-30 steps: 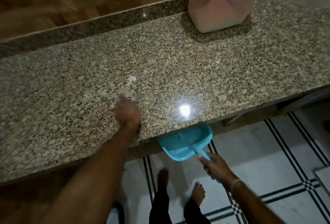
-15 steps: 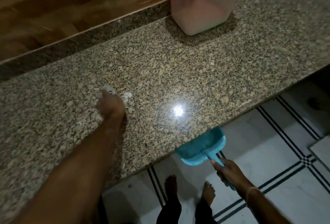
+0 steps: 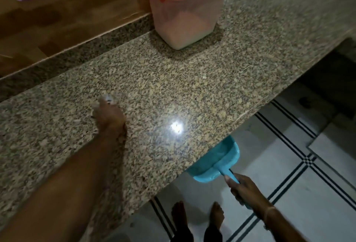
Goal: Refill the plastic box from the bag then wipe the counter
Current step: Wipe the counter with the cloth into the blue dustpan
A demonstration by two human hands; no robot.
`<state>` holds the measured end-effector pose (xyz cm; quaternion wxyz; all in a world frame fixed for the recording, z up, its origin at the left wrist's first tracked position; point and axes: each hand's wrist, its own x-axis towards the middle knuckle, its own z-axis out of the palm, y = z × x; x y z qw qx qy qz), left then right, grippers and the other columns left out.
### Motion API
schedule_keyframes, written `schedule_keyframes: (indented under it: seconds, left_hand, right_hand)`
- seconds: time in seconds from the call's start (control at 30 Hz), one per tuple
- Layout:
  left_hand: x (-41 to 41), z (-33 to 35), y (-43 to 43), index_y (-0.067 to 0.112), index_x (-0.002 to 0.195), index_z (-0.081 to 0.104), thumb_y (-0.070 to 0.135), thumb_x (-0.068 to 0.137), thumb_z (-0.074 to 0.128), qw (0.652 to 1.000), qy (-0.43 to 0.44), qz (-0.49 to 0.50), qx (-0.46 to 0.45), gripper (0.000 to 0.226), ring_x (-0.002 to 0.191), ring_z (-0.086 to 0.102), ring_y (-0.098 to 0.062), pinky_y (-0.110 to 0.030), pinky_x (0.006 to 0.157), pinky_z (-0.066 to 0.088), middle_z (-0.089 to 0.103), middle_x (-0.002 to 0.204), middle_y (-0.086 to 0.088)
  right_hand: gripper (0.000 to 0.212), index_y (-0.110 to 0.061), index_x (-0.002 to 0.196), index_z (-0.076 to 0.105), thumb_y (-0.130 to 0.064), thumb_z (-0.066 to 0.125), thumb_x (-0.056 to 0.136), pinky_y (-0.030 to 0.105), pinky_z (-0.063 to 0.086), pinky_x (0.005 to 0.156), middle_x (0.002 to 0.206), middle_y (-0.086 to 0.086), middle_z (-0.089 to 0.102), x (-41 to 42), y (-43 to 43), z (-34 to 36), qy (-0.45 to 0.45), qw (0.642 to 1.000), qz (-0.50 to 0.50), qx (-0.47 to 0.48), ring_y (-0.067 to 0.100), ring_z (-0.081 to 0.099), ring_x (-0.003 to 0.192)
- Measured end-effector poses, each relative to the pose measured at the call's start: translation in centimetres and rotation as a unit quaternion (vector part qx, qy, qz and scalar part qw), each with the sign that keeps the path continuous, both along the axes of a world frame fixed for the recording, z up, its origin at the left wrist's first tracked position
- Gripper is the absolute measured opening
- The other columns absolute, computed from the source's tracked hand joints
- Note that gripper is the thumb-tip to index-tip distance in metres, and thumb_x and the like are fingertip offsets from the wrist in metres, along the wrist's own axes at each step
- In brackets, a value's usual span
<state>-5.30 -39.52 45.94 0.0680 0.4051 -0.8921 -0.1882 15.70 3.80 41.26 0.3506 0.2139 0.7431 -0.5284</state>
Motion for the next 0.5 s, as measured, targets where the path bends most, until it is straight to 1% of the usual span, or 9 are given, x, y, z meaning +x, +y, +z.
schedule_keyframes:
  seconds: [0.03, 0.1, 0.2, 0.27, 0.33, 0.37, 0.4, 0.43, 0.5]
  left_hand:
    - [-0.9, -0.2, 0.1, 0.009, 0.144, 0.045, 0.023, 0.101, 0.055, 1.000, -0.018, -0.001, -0.011, 0.046, 0.127, 0.050, -0.042, -0.051, 0.103, 0.042, 0.050, 0.140, -0.026]
    - [-2.7, -0.8, 3.0, 0.008, 0.144, 0.045, 0.023, 0.100, 0.053, 0.996, -0.012, -0.075, -0.053, 0.047, 0.128, 0.050, -0.042, -0.051, 0.105, 0.041, 0.051, 0.141, -0.025]
    - [-3.7, -1.2, 10.9, 0.012, 0.145, 0.045, 0.019, 0.099, 0.055, 0.957, 0.010, -0.273, -0.096, 0.048, 0.116, 0.059, -0.032, -0.042, 0.093, 0.052, 0.057, 0.136, -0.016]
    - [-2.2, -1.2, 15.9, 0.015, 0.144, 0.049, 0.018, 0.102, 0.052, 0.919, 0.056, -0.388, -0.043, 0.042, 0.112, 0.062, -0.027, -0.042, 0.090, 0.055, 0.062, 0.132, -0.011]
    - [-0.3, -0.5, 18.8, 0.017, 0.144, 0.051, 0.019, 0.104, 0.046, 0.878, 0.072, -0.470, 0.053, 0.040, 0.111, 0.060, -0.028, -0.046, 0.092, 0.053, 0.063, 0.129, -0.012]
    - [0.2, -0.2, 19.0, 0.018, 0.143, 0.052, 0.020, 0.105, 0.045, 0.869, 0.068, -0.481, 0.088, 0.039, 0.106, 0.061, -0.026, -0.042, 0.089, 0.054, 0.064, 0.126, -0.011]
    - [0.4, 0.0, 18.6, 0.020, 0.141, 0.054, 0.022, 0.106, 0.043, 0.872, 0.075, -0.474, 0.102, 0.037, 0.098, 0.061, -0.020, -0.032, 0.079, 0.055, 0.064, 0.122, -0.010]
    - [0.4, 0.5, 17.7, 0.021, 0.139, 0.055, 0.025, 0.107, 0.041, 0.887, 0.092, -0.441, 0.101, 0.035, 0.091, 0.059, -0.015, -0.020, 0.067, 0.051, 0.065, 0.119, -0.008]
    - [0.4, 1.2, 14.7, 0.017, 0.135, 0.057, 0.027, 0.105, 0.041, 0.933, 0.112, -0.335, 0.064, 0.036, 0.091, 0.056, -0.016, -0.011, 0.063, 0.039, 0.064, 0.118, -0.014]
  right_hand:
    - [0.033, -0.013, 0.089, 0.060, -0.044, 0.060, 0.102, 0.027, 0.033, 0.047, 0.059, 0.000, 0.049, 0.2, 0.4, -0.2, -0.006, 1.000, -0.006, -0.006, 0.014, 0.041, 0.050]
    - [0.034, -0.014, 0.087, 0.058, -0.045, 0.060, 0.102, 0.027, 0.033, 0.047, 0.059, 0.000, 0.048, 0.6, 1.1, -0.6, -0.014, 1.000, -0.018, -0.001, 0.014, 0.040, 0.049]
    - [0.035, -0.017, 0.079, 0.053, -0.041, 0.061, 0.102, 0.026, 0.031, 0.047, 0.057, 0.000, 0.045, 0.8, 1.8, -0.9, -0.016, 0.999, -0.033, 0.013, 0.014, 0.038, 0.047]
    - [0.035, -0.016, 0.079, 0.053, -0.041, 0.063, 0.102, 0.026, 0.029, 0.046, 0.057, 0.001, 0.045, 0.5, 2.0, -0.8, -0.022, 0.999, -0.039, 0.017, 0.014, 0.037, 0.047]
    - [0.034, -0.017, 0.081, 0.055, -0.042, 0.063, 0.101, 0.025, 0.028, 0.046, 0.060, 0.002, 0.046, 0.0, 2.1, -0.4, -0.023, 0.999, -0.043, 0.016, 0.013, 0.037, 0.048]
    - [0.033, -0.018, 0.082, 0.056, -0.044, 0.064, 0.101, 0.025, 0.029, 0.046, 0.061, 0.001, 0.047, -0.2, 2.1, -0.2, -0.019, 0.999, -0.043, 0.014, 0.013, 0.038, 0.049]
    - [0.031, -0.019, 0.083, 0.058, -0.045, 0.064, 0.100, 0.025, 0.030, 0.046, 0.061, 0.001, 0.048, -0.5, 2.1, -0.1, -0.011, 0.999, -0.040, 0.012, 0.013, 0.039, 0.049]
    - [0.029, -0.022, 0.082, 0.060, -0.045, 0.064, 0.100, 0.025, 0.031, 0.046, 0.062, 0.001, 0.049, -0.8, 2.1, 0.0, -0.001, 0.999, -0.035, 0.010, 0.013, 0.040, 0.050]
    - [0.030, -0.025, 0.078, 0.059, -0.045, 0.065, 0.099, 0.025, 0.032, 0.046, 0.060, -0.001, 0.050, -1.1, 2.6, 0.2, 0.018, 1.000, -0.024, 0.005, 0.011, 0.041, 0.050]
